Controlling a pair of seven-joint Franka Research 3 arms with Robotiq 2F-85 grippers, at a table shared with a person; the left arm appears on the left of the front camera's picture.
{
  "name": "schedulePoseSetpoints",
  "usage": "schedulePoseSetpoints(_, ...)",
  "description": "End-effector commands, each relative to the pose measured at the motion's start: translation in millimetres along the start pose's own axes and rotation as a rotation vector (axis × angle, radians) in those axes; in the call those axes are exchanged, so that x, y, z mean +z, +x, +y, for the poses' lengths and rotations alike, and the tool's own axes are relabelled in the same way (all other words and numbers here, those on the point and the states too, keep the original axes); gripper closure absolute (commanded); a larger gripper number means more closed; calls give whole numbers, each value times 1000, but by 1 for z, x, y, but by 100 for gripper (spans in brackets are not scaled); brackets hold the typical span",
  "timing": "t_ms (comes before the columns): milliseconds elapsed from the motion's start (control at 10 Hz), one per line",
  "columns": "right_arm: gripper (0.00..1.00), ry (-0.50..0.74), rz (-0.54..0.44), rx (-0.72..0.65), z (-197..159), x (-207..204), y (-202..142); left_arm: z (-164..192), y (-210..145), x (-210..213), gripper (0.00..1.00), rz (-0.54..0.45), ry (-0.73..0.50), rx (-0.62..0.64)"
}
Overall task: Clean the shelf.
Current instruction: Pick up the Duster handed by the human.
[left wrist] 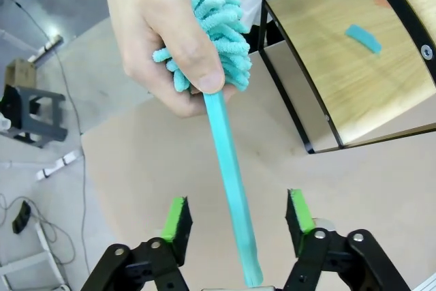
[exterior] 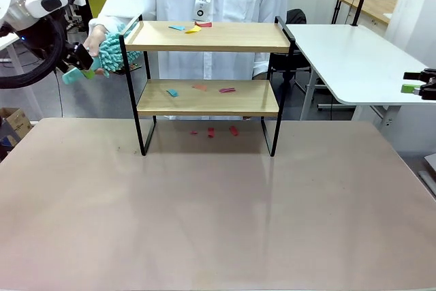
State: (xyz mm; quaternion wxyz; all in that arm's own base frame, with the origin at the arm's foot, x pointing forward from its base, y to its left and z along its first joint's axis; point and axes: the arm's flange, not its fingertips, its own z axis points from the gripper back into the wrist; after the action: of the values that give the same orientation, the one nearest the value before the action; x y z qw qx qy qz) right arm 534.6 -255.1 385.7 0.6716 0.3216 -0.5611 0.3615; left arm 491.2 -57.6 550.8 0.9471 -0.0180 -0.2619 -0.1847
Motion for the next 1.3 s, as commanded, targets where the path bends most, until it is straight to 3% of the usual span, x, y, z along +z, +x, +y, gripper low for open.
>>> schedulePoseSetpoints(0,0,-3,2,4,0,-1,2,5,-2,0,66,-5,7,7)
schedulePoseSetpoints(100,0,-3,2,4,0,-1,2,6,-2,-1,100,9,4,8)
schedulePoseSetpoints(900,0,-3,2,4,0,-1,2,-1,-3,-1,100,22,58,58)
schedulePoseSetpoints(1000,0,-3,2,4,0,-1,2,-1,-4,0,100,21,115,114)
schedulePoseSetpoints(1100,0,-3,2,4,0,-1,2,4,-2,-4,100,21,24,42)
schedulePoseSetpoints(1200,0,-3,2,4,0,-1,2,4,-2,-4,100,21,24,42)
